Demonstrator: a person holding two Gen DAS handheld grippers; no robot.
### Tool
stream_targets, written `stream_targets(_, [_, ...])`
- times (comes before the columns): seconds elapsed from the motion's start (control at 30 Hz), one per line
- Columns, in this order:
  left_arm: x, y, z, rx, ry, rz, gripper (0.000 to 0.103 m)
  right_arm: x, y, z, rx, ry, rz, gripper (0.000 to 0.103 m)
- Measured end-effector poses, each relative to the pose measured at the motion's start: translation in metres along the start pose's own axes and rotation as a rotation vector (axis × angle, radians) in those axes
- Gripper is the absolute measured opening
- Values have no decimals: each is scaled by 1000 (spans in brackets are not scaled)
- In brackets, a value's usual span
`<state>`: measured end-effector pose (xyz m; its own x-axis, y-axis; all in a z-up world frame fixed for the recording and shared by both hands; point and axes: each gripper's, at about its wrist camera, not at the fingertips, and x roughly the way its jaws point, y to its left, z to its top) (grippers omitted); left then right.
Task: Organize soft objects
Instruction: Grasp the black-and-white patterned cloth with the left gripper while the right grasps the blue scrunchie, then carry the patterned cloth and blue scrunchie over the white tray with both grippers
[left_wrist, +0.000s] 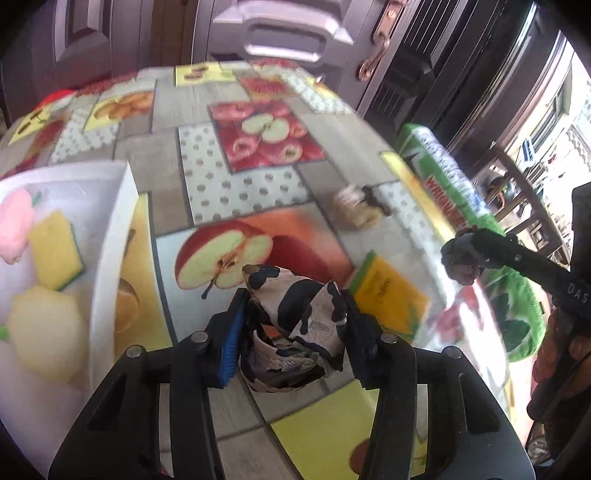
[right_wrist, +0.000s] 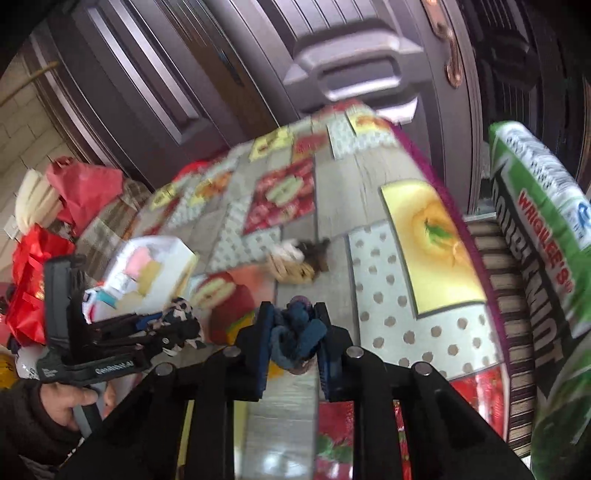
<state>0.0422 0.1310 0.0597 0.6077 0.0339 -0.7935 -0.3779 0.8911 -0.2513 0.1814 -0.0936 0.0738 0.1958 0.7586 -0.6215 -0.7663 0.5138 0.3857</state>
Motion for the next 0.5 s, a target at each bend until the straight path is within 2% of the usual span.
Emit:
stream_targets(0.23, [-72, -23, 17, 38, -172, 3, 47, -69, 42, 24, -84, -202, 42, 20])
stream_targets(0.5, [-170, -32, 20, 58, -396, 59, 47, -139, 91, 44, -164, -438, 79, 20])
